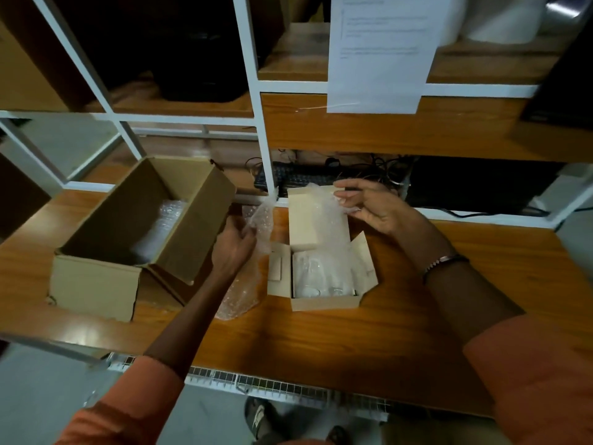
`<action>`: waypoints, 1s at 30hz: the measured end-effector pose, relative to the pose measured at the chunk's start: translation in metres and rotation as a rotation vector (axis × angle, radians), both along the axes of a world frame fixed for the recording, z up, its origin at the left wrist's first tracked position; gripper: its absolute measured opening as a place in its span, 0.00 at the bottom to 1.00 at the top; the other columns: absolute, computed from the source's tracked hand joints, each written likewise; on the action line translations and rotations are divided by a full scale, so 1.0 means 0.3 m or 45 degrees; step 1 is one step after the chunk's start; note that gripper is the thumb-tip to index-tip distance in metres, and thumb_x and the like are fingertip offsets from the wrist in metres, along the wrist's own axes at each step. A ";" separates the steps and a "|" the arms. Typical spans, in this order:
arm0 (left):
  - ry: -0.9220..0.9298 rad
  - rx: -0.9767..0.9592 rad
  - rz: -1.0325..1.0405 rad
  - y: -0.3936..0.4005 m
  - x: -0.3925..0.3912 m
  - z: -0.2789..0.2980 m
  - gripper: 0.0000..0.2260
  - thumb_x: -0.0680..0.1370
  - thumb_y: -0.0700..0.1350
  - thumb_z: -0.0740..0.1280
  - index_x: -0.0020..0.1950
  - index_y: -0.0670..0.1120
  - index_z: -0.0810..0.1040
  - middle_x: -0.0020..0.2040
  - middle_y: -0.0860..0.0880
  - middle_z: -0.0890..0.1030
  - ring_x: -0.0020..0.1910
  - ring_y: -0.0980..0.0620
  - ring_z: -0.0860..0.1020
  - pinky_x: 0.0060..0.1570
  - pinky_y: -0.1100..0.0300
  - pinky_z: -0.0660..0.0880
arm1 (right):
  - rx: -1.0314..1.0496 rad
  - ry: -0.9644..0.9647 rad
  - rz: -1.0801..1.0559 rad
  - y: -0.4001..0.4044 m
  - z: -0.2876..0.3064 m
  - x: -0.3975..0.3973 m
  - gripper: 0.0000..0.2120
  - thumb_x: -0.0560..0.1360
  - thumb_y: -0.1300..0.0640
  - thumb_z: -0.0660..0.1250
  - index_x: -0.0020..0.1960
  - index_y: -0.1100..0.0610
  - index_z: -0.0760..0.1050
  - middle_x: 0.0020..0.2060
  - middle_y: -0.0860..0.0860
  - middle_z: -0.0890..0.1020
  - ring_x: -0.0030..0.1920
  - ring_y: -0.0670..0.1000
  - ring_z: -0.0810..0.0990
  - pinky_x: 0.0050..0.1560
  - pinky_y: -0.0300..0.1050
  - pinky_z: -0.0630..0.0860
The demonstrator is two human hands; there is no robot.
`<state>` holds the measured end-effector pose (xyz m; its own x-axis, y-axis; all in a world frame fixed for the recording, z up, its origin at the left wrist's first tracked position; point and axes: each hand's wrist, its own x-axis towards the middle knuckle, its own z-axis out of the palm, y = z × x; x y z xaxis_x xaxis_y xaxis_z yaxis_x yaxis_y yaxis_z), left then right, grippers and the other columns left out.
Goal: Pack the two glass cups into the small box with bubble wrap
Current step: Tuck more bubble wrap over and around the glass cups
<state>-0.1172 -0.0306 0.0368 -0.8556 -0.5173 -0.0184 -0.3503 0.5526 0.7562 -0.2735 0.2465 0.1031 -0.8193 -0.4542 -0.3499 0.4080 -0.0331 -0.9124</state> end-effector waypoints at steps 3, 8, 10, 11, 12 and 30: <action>-0.190 -0.149 -0.097 -0.012 -0.034 -0.021 0.35 0.75 0.69 0.63 0.75 0.50 0.67 0.71 0.43 0.75 0.67 0.39 0.76 0.64 0.38 0.76 | 0.003 0.012 0.092 -0.045 0.008 -0.005 0.24 0.76 0.78 0.63 0.65 0.57 0.81 0.66 0.59 0.80 0.68 0.54 0.78 0.50 0.41 0.82; 0.119 0.023 -0.320 0.036 -0.087 0.030 0.36 0.76 0.73 0.65 0.78 0.56 0.68 0.76 0.48 0.72 0.72 0.47 0.72 0.68 0.40 0.75 | -0.339 -0.049 0.203 -0.092 0.003 -0.019 0.26 0.74 0.76 0.64 0.69 0.60 0.78 0.70 0.61 0.79 0.70 0.59 0.78 0.65 0.52 0.80; 0.080 0.499 -0.476 0.065 -0.107 0.058 0.41 0.73 0.73 0.70 0.81 0.60 0.62 0.80 0.50 0.67 0.75 0.49 0.70 0.71 0.42 0.73 | -0.374 -0.051 0.229 -0.104 0.008 -0.025 0.28 0.72 0.75 0.65 0.70 0.61 0.77 0.69 0.62 0.78 0.68 0.60 0.79 0.60 0.51 0.82; 0.051 0.664 -0.527 0.074 -0.120 0.061 0.43 0.72 0.71 0.73 0.82 0.62 0.60 0.81 0.51 0.66 0.76 0.49 0.70 0.73 0.42 0.72 | -0.371 -0.054 0.223 -0.110 0.009 -0.030 0.28 0.71 0.75 0.65 0.69 0.61 0.77 0.67 0.62 0.79 0.67 0.59 0.79 0.61 0.51 0.81; 0.024 0.750 -0.550 0.082 -0.127 0.070 0.45 0.71 0.69 0.76 0.82 0.62 0.58 0.81 0.51 0.66 0.76 0.49 0.70 0.74 0.43 0.71 | -0.370 -0.059 0.193 -0.117 0.011 -0.036 0.27 0.70 0.75 0.64 0.68 0.62 0.78 0.64 0.61 0.81 0.64 0.58 0.81 0.62 0.50 0.80; -0.301 1.221 -0.620 0.092 -0.125 -0.059 0.15 0.75 0.44 0.77 0.60 0.43 0.80 0.54 0.46 0.87 0.51 0.47 0.82 0.56 0.53 0.79 | 0.361 0.457 -0.422 -0.013 -0.118 -0.071 0.21 0.76 0.76 0.59 0.56 0.56 0.82 0.57 0.56 0.83 0.63 0.56 0.82 0.60 0.53 0.82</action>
<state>-0.1547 -0.0029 0.0192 -0.8861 0.1911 -0.4222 -0.4468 -0.1099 0.8879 -0.2947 0.2427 0.0678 -0.9922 -0.0811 -0.0943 0.0804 0.1602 -0.9838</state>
